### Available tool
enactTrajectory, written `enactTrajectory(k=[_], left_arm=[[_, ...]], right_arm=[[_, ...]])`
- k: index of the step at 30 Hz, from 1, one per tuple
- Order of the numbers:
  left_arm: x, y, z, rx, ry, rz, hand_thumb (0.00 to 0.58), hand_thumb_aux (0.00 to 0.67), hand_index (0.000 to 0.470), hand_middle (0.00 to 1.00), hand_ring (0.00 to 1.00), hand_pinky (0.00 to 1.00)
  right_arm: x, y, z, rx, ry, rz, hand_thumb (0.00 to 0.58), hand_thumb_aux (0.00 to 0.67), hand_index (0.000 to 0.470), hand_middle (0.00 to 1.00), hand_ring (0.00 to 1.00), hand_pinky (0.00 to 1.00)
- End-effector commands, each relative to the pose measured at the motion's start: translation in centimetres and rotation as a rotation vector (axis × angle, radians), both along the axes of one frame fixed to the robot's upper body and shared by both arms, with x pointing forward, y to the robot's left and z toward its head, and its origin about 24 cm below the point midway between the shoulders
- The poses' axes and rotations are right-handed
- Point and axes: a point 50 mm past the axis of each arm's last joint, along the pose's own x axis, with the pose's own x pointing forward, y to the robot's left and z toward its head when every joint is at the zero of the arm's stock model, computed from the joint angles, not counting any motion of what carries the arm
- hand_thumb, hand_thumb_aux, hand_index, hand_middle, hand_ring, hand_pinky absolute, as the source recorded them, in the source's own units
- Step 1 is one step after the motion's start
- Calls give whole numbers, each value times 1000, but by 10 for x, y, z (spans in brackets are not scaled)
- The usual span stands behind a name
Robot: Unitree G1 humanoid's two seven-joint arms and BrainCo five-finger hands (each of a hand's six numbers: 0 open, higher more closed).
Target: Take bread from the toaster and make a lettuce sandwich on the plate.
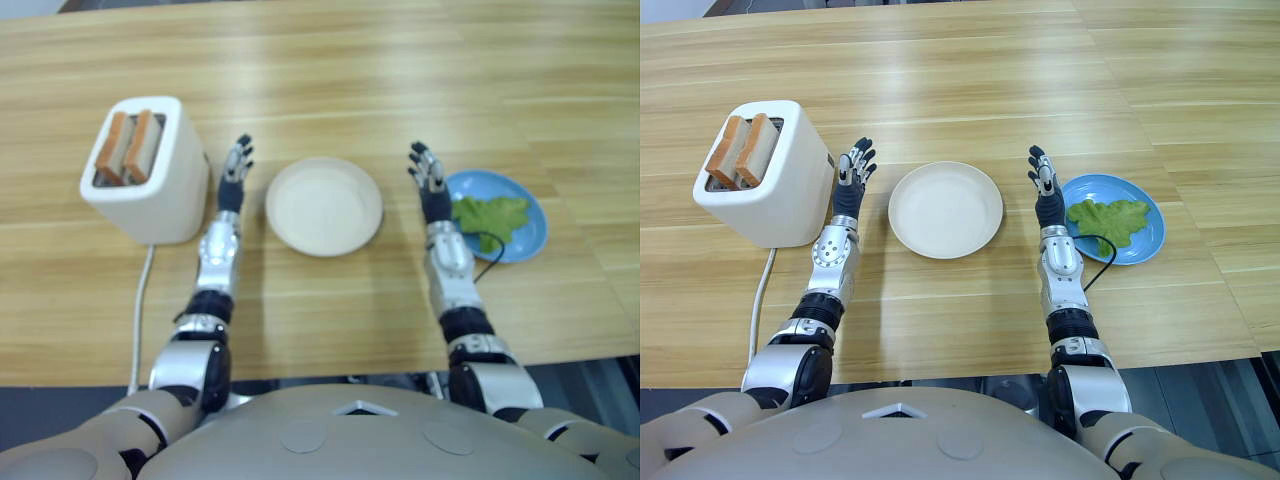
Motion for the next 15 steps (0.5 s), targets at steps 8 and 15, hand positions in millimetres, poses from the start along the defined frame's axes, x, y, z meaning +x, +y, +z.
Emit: enactTrajectory(k=[8, 15], left_arm=[[-15, 0, 65, 6, -222, -105, 0, 0, 0, 0, 0, 0], [-70, 54, 210, 84, -513, -225, 0, 0, 0, 0, 0, 0]], right_arm=[[-3, 3, -5, -9, 30, 16, 0, 0, 0, 0, 0, 0], [-4, 4, -7, -5, 39, 14, 0, 0, 0, 0, 0, 0]])
